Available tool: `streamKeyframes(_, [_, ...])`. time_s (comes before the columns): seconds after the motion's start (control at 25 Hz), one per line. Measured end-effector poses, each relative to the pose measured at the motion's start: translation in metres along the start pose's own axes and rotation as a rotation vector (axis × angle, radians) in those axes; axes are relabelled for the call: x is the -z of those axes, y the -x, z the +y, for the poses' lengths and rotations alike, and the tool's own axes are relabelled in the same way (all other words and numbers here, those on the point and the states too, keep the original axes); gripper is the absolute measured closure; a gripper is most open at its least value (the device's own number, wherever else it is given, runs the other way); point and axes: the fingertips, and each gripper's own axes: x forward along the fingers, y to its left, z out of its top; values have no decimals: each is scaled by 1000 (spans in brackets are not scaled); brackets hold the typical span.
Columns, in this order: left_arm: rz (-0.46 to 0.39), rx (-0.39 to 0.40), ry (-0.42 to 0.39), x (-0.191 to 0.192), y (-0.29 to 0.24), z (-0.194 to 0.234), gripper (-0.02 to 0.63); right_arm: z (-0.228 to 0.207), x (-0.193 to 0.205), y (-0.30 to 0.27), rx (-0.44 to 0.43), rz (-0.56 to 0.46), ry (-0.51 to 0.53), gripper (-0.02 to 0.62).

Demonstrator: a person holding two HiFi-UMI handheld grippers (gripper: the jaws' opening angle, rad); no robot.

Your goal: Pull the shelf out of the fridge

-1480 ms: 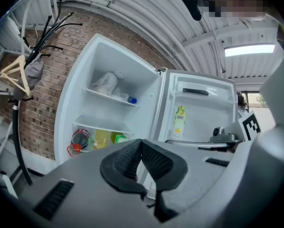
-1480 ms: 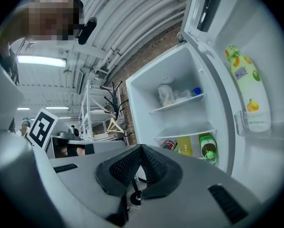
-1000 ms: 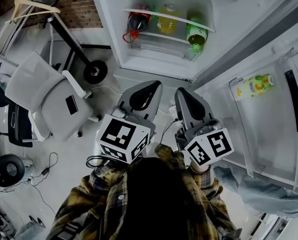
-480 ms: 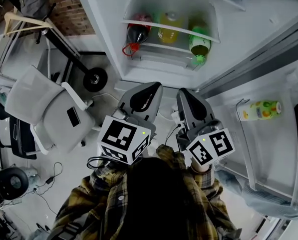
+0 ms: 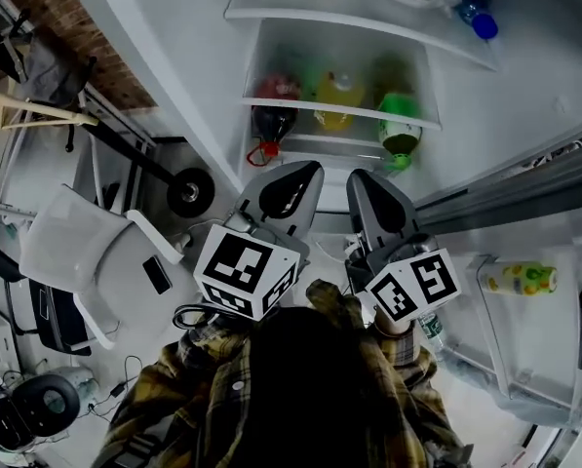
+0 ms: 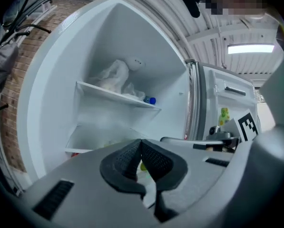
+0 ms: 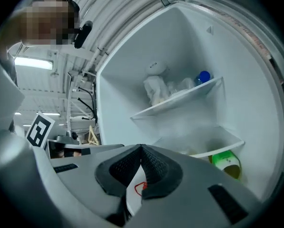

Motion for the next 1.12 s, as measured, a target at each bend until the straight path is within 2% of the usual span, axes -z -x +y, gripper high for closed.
streamKeyframes(0.2, [18, 40, -2, -4, -16, 25, 602, -11, -4, -25, 49, -9, -5, 578])
streamKeyframes(0.44, [39, 66, 14, -1, -28, 32, 602, -28, -4, -35, 85, -1, -23, 578])
streamKeyframes(0.96, [30, -25, 91, 8, -53, 37, 602, -64, -3, -35, 39, 30, -74, 578])
streamKeyframes(1.12, [30, -28, 114, 12, -60, 34, 601, -74, 1, -36, 20, 43, -120, 577])
